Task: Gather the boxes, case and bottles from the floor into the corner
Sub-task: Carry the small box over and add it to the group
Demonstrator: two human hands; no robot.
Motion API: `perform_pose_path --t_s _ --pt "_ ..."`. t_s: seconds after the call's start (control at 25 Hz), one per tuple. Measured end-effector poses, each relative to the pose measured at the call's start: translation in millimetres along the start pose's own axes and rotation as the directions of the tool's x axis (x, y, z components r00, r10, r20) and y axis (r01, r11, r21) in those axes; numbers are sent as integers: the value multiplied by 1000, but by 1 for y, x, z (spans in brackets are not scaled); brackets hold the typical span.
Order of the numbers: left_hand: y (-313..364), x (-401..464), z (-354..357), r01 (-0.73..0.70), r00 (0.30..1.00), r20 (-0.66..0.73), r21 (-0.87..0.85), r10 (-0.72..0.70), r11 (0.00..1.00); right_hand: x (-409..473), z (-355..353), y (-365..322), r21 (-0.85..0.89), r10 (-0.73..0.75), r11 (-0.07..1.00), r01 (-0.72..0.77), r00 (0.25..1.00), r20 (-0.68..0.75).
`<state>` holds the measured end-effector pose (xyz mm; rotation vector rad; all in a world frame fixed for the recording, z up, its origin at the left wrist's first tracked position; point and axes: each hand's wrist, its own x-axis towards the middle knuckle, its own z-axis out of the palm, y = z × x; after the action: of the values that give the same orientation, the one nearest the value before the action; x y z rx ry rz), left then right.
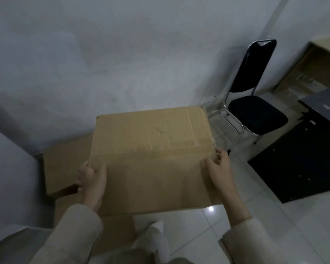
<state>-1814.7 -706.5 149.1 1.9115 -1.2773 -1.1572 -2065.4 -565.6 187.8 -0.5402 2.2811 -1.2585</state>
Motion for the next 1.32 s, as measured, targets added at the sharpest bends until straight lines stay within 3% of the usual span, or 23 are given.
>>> perform_pose_path --t_s 0.2,0.4,0.68,0.96,1.16,1.32 --pt "26 90 67 89 996 -10 -87 -90 992 129 52 -14 -65 18 998 -11 993 113" --pt "41 190 137 208 976 109 -185 -190 961 247 124 6 -129 151 982 -135 980 128" --pt "-37 322 253 236 937 268 -13 -224 972 395 253 119 -230 420 901 -368 874 245" --pt "-154 399 332 323 897 306 40 -319 946 481 349 220 -266 351 927 -264 861 369" --pt "-177 414 344 275 921 258 94 -290 957 482 369 256 -213 290 952 -218 862 417" --pt "-163 417 341 349 889 238 198 -390 916 464 363 256 -310 287 941 -138 813 507"
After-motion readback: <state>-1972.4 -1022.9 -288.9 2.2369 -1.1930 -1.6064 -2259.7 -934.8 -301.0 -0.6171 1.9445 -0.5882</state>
